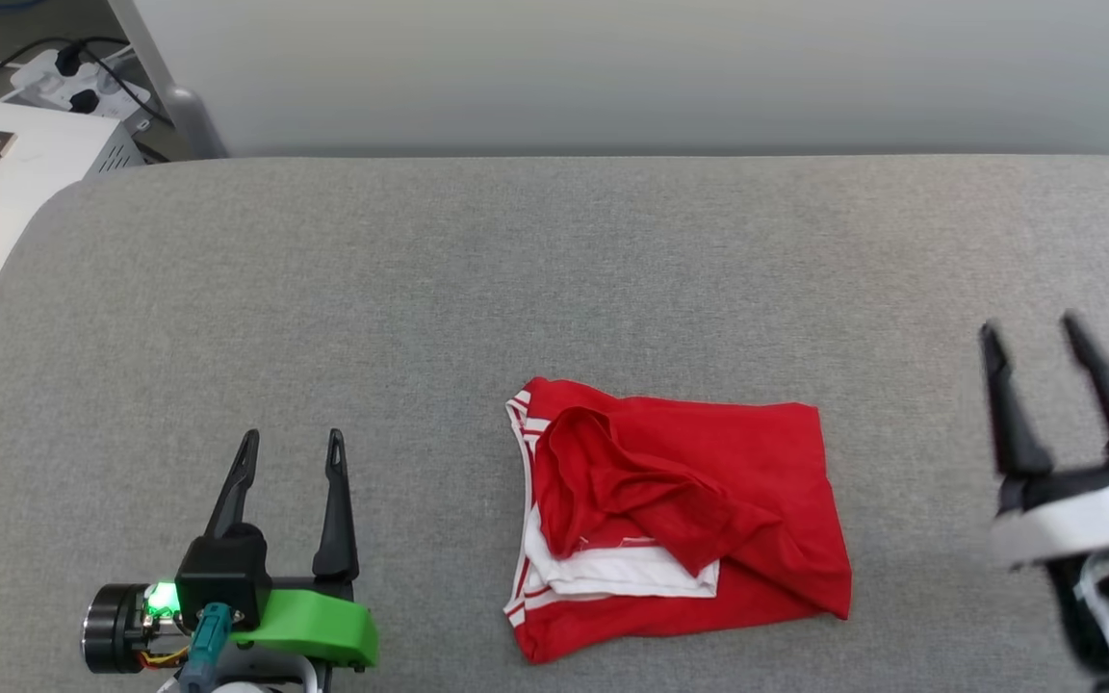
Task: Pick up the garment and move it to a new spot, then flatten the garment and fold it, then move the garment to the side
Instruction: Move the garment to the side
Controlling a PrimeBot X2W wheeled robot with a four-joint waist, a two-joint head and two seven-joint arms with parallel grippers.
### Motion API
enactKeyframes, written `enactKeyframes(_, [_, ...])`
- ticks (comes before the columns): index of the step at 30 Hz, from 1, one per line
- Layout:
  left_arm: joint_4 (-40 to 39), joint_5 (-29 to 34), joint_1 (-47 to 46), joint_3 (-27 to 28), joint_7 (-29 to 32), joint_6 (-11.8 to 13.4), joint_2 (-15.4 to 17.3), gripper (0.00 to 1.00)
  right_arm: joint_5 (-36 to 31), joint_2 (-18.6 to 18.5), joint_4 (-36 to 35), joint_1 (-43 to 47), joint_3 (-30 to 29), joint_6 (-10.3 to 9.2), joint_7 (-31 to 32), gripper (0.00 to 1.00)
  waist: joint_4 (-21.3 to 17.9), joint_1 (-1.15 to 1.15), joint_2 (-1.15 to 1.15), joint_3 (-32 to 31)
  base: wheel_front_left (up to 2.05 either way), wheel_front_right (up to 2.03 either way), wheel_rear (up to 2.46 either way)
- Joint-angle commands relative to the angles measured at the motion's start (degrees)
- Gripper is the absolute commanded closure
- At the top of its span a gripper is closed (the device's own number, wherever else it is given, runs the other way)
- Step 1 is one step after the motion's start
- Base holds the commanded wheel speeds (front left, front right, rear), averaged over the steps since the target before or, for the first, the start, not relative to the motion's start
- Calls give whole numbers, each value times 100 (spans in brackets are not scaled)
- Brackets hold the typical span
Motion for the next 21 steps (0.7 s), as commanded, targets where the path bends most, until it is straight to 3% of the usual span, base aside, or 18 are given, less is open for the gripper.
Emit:
enactKeyframes(1, [-9,26,-32,-14,-34,24,-29,0,-12,-124,-120,-261,-87,-5,35,0,63,0,0,63,0,0,0])
enactKeyframes(5, [-10,14,-126,-42,-34,42,-48,0,248,-568,-333,-812,-108,-5,587,0,128,0,0,157,0,0,0])
enactKeyframes(12, [4,-5,-238,-89,-34,41,-69,0,1619,-1459,-287,-1241,542,-5,3119,0,217,0,0,293,0,0,0])
enactKeyframes(16, [11,-13,-329,-113,-34,27,-79,0,2408,-1687,-194,-1132,811,-5,4263,0,290,0,0,407,0,0,0])
enactKeyframes(21, [33,-16,-462,-162,-34,6,-95,0,3154,-1743,-79,-893,1090,-5,5160,0,418,0,0,573,0,0,0])
